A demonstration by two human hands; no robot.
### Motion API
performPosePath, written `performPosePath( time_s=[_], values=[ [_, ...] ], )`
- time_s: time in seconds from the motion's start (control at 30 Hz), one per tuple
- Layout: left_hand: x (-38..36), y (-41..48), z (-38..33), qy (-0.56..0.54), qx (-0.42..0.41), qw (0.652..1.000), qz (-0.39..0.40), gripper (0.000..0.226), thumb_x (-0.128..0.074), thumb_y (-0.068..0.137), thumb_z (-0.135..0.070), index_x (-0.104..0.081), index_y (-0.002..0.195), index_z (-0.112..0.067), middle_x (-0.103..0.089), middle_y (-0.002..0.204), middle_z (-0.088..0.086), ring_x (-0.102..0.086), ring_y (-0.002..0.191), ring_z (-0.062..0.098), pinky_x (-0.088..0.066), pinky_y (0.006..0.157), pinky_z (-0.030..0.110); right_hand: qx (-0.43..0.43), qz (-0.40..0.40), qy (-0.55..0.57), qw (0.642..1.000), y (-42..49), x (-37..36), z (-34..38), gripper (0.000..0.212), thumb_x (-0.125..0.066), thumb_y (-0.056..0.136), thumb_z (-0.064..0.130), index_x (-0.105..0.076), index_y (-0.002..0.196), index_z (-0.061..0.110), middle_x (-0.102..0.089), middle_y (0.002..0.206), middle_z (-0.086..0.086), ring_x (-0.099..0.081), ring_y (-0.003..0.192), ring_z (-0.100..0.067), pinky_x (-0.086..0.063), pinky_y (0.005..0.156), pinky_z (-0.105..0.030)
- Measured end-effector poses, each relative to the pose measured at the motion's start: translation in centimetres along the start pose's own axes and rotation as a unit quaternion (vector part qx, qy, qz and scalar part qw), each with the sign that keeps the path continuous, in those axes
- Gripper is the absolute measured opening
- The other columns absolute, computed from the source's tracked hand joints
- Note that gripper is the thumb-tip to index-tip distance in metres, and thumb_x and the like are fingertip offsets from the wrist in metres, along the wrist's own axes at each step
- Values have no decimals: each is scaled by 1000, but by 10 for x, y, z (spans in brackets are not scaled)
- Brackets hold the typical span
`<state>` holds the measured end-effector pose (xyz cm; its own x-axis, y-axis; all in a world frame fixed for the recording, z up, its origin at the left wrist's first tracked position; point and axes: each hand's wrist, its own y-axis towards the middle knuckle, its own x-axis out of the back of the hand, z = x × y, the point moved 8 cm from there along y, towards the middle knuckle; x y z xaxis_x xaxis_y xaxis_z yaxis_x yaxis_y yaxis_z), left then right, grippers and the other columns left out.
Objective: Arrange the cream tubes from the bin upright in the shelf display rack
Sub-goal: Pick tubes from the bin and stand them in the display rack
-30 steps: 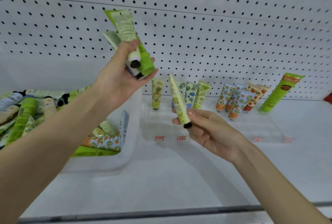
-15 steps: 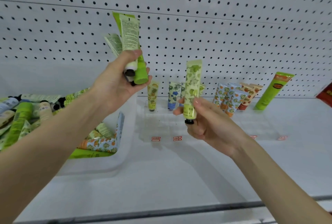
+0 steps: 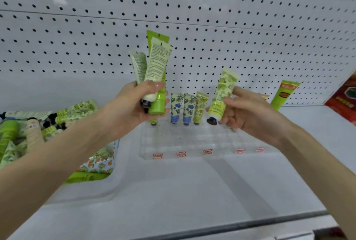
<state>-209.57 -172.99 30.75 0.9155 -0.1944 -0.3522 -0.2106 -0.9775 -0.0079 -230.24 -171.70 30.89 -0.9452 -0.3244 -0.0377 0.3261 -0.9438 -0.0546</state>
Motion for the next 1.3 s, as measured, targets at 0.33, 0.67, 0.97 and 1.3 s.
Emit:
performPosePath(
  time_s=[0.33,0.67,0.97,1.3],
  values=[
    [-2,4,7,48,3,999,22,36,-65,64,-22,-58,99,-14,-68,68,-1,-68,70,14,-56,59,28,-12,-109,-285,952,30,48,29,26,-67,85,22,-58,98,1,-69,86,-15,-70,64,-21,-54,54,-21],
    [-2,5,6,42,6,999,26,40,-66,63,-21,-57,101,-13,-69,69,0,-67,71,15,-57,60,30,18,-74,-592,802,66,43,39,19,-75,78,30,-74,84,11,-71,85,-9,-60,68,-18,-43,57,-24],
    [-4,4,4,37,3,999,35,45,-66,58,-22,-57,101,-13,-65,75,5,-63,80,21,-60,67,34,11,-85,-625,776,92,50,30,27,-75,79,30,-74,89,5,-71,90,-13,-65,86,-26,-45,67,-27],
    [-4,4,5,43,12,999,31,44,-77,59,-14,-58,99,-12,-68,69,1,-64,75,20,-60,69,37,35,-97,-622,776,98,53,17,21,-77,77,29,-75,80,9,-61,67,-1,-54,59,-13,-33,51,-19]
  ],
)
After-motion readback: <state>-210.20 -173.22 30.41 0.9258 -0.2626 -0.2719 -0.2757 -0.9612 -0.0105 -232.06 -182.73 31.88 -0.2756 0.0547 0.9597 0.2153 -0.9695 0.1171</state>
